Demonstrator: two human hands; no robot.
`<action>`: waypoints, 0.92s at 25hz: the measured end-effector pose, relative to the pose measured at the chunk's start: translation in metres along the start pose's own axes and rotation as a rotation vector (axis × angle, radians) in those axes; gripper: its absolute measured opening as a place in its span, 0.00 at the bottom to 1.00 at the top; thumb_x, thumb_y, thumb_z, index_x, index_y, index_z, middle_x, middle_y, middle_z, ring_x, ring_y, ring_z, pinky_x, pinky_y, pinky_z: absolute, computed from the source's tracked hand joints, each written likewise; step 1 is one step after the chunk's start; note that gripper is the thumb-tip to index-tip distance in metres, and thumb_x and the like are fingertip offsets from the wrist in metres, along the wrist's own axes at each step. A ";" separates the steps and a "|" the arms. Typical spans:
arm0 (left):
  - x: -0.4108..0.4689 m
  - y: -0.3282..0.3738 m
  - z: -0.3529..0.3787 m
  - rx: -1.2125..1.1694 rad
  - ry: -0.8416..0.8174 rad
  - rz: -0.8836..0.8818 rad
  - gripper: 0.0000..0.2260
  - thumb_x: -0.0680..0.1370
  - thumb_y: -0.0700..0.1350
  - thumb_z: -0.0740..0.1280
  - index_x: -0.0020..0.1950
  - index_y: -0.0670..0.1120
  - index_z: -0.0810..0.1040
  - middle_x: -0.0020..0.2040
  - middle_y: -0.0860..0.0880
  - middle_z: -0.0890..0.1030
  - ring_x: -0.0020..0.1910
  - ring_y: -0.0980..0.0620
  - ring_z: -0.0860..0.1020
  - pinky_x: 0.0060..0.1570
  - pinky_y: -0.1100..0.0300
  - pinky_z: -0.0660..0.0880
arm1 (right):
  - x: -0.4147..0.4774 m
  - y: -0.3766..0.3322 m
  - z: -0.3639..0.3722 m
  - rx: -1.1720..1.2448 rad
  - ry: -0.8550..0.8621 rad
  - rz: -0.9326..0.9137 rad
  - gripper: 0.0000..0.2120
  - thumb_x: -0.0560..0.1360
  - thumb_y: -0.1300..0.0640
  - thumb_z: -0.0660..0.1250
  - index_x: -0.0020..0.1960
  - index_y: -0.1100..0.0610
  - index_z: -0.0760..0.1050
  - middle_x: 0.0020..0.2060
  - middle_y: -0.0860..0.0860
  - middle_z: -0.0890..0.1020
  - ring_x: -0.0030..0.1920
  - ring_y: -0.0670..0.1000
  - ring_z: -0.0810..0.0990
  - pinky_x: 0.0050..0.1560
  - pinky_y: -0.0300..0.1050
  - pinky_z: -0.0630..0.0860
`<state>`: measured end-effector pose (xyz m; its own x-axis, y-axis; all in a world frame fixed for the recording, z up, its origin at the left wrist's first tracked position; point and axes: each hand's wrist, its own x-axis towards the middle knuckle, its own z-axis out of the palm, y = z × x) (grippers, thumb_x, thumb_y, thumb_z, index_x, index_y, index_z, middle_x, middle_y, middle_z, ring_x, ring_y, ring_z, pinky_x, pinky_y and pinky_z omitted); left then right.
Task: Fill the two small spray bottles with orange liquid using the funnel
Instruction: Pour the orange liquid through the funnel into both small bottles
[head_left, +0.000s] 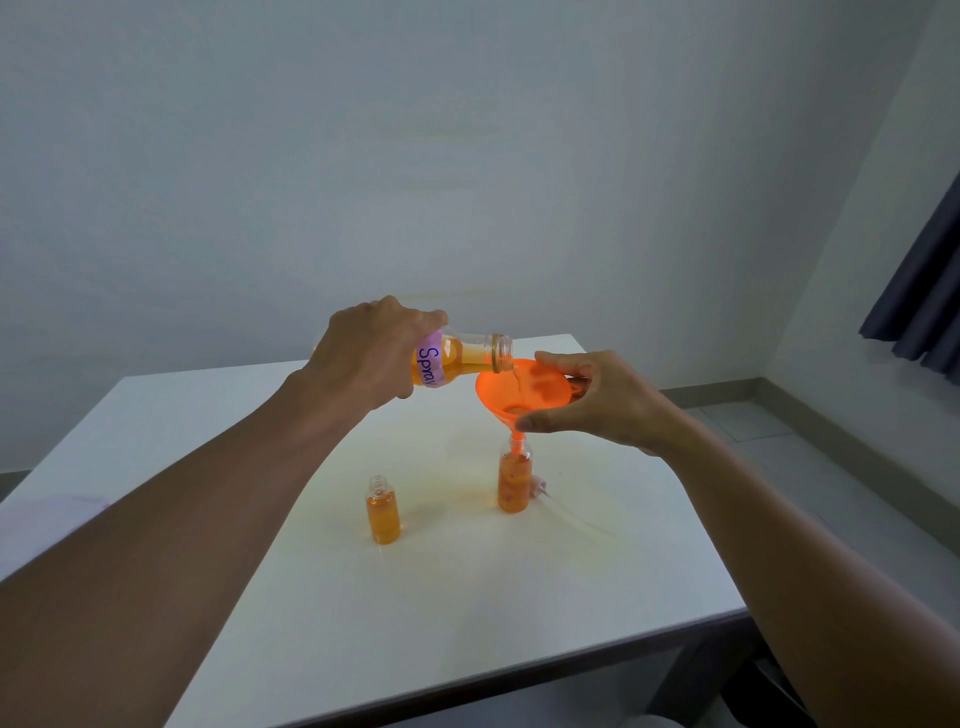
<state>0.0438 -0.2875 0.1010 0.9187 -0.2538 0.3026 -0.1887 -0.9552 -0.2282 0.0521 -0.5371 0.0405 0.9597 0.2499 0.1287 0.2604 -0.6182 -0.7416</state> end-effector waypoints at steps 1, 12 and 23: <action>0.000 0.000 0.000 -0.003 -0.001 0.001 0.31 0.71 0.43 0.74 0.71 0.54 0.69 0.55 0.46 0.80 0.53 0.43 0.79 0.40 0.58 0.69 | 0.000 0.000 0.000 -0.001 0.000 0.001 0.57 0.51 0.32 0.78 0.75 0.53 0.71 0.67 0.48 0.77 0.60 0.51 0.78 0.61 0.51 0.79; -0.002 -0.002 0.007 -0.122 -0.042 -0.036 0.32 0.68 0.43 0.75 0.70 0.55 0.70 0.52 0.45 0.77 0.43 0.45 0.72 0.40 0.57 0.68 | 0.001 0.002 0.000 -0.002 0.004 0.010 0.59 0.49 0.28 0.78 0.75 0.52 0.71 0.67 0.48 0.78 0.61 0.51 0.79 0.62 0.53 0.80; -0.007 -0.010 0.031 -0.367 -0.016 -0.124 0.35 0.65 0.44 0.78 0.69 0.59 0.71 0.46 0.48 0.72 0.43 0.45 0.74 0.39 0.58 0.69 | 0.004 -0.002 -0.002 -0.038 0.031 0.009 0.59 0.49 0.27 0.77 0.75 0.50 0.70 0.66 0.46 0.77 0.62 0.51 0.78 0.62 0.53 0.80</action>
<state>0.0501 -0.2717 0.0726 0.9471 -0.1336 0.2919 -0.1850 -0.9702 0.1563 0.0559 -0.5359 0.0436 0.9646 0.2215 0.1428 0.2550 -0.6481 -0.7176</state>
